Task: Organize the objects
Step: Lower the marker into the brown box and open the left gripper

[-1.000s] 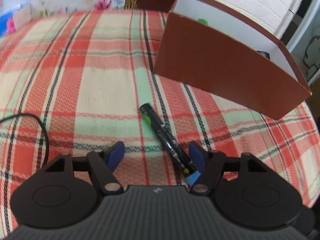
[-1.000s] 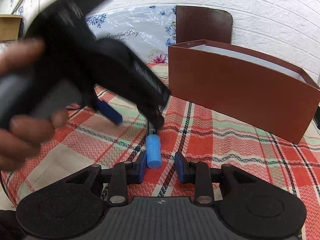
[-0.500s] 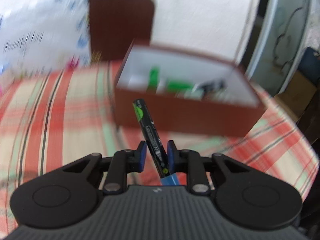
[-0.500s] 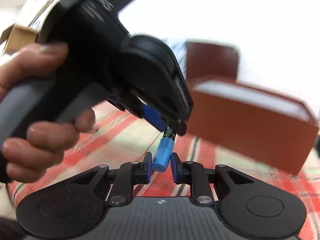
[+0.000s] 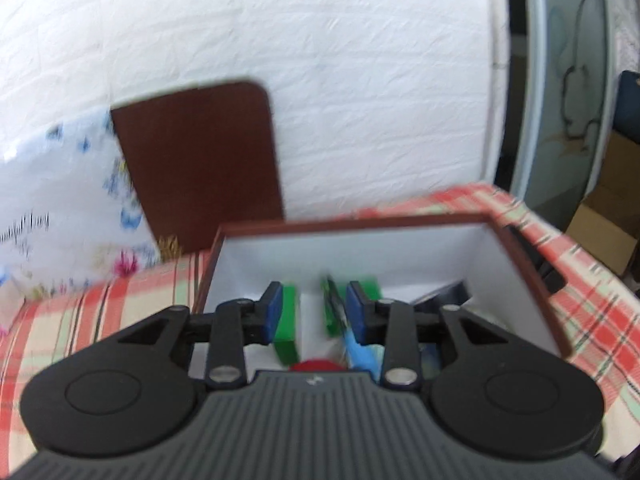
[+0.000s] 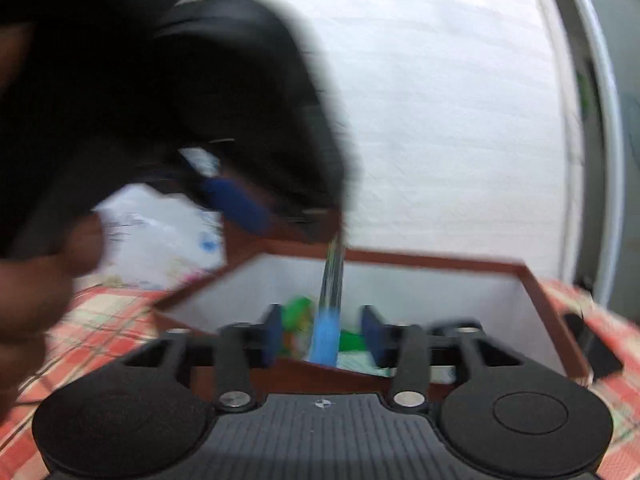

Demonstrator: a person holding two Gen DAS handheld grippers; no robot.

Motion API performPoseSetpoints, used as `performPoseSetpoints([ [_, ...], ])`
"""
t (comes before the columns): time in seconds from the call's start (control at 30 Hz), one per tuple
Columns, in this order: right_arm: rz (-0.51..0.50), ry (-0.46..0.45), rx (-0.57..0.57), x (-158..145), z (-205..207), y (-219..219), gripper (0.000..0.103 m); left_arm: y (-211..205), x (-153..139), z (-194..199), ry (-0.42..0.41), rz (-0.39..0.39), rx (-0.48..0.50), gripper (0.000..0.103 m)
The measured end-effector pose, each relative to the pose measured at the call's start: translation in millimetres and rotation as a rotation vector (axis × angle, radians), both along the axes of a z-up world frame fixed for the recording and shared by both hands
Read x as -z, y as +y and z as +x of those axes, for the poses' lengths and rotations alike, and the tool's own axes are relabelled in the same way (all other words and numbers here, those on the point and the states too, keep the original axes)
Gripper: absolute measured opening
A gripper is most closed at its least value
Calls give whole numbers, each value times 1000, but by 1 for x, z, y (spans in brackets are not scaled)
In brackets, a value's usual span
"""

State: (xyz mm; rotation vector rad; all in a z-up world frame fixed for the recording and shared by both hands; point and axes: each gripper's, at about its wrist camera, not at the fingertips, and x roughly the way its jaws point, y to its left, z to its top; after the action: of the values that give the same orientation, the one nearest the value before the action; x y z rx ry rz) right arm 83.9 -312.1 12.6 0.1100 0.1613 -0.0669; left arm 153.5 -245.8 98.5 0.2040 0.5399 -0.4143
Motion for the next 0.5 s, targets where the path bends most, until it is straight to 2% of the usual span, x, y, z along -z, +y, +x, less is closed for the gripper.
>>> performPoseSetpoints([
  [0.07, -36, -36, 21, 5, -8, -1, 51, 3, 10, 2, 13, 19, -14, 44],
  [0.17, -57, -71, 52, 9, -17, 1, 60, 9, 22, 4, 39, 70, -62, 45],
  [0.3, -30, -70, 62, 3, -23, -2, 62, 20, 30, -1, 86, 65, -97, 50],
  [0.5, 21, -76, 87, 1, -48, -6, 65, 30, 26, -26, 43, 81, -86, 61],
])
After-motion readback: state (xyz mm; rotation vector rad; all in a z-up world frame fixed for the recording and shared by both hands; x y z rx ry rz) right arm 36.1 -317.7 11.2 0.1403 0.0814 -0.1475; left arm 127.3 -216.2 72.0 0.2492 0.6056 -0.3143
